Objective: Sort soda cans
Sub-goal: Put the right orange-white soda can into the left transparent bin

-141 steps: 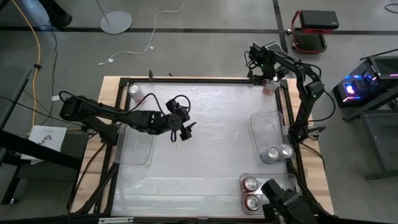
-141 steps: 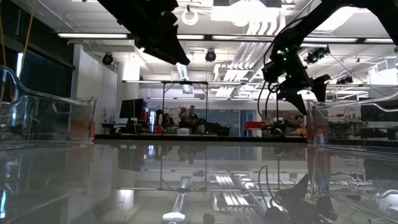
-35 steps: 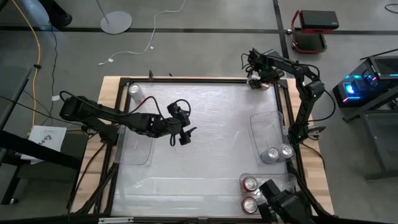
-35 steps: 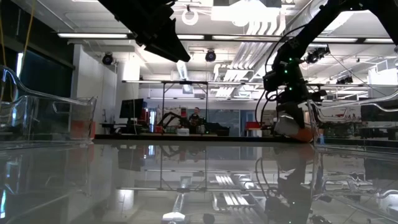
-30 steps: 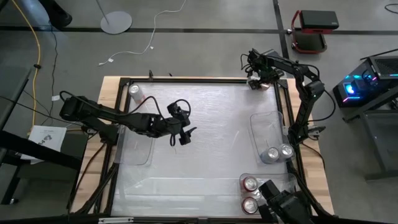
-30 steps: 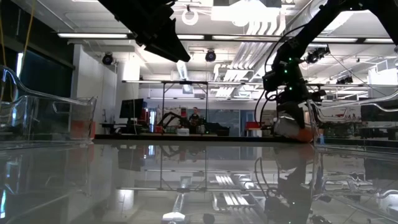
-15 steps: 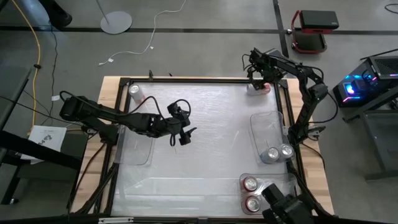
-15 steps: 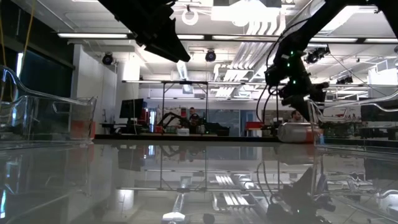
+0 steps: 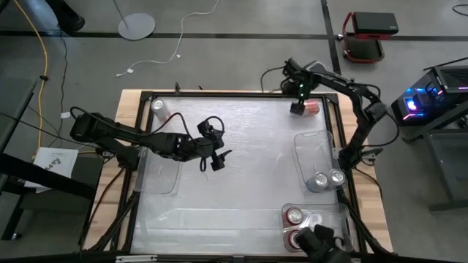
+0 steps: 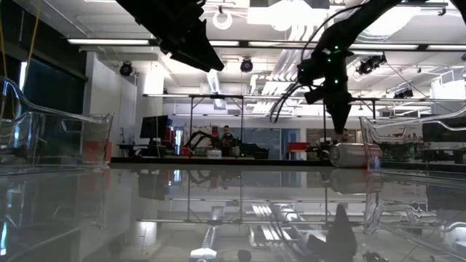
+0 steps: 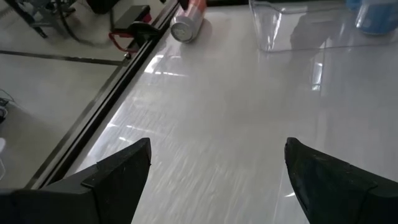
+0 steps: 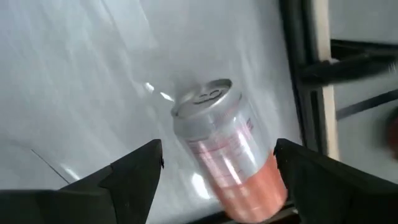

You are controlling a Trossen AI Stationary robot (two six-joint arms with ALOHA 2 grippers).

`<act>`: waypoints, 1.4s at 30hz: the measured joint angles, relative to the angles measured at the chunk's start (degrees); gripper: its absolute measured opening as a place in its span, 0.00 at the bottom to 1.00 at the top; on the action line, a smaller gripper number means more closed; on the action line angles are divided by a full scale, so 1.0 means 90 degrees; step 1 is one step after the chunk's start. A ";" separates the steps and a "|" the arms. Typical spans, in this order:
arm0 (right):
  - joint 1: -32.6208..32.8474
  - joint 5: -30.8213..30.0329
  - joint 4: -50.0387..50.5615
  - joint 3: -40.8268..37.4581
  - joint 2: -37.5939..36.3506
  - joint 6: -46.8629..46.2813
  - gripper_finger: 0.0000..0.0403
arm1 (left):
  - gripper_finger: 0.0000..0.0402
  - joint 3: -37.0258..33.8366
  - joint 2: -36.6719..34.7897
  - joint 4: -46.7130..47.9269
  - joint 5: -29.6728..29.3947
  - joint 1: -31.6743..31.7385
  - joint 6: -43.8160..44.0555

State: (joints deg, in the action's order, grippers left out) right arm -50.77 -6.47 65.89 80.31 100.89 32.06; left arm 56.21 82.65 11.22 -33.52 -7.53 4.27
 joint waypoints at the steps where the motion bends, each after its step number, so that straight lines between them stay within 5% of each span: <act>1: 0.0073 -0.0184 0.0026 0.0000 0.0066 0.0185 0.76 | 0.86 0.0000 0.0000 -0.0046 0.0000 0.0000 0.0002; 20: 0.0190 -0.0993 -0.0631 -0.1246 0.0460 0.0976 0.76 | 0.86 0.0000 0.0000 -0.0235 -0.0017 0.0044 -0.0049; 42: 0.0349 -0.0658 -0.0867 -0.1306 0.0403 0.0894 0.67 | 0.86 0.0002 0.0000 -0.0242 -0.0030 0.0044 -0.0004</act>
State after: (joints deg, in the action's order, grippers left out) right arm -47.63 -12.40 58.09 68.56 104.51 40.11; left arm 56.23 82.65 9.04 -33.78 -7.14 4.24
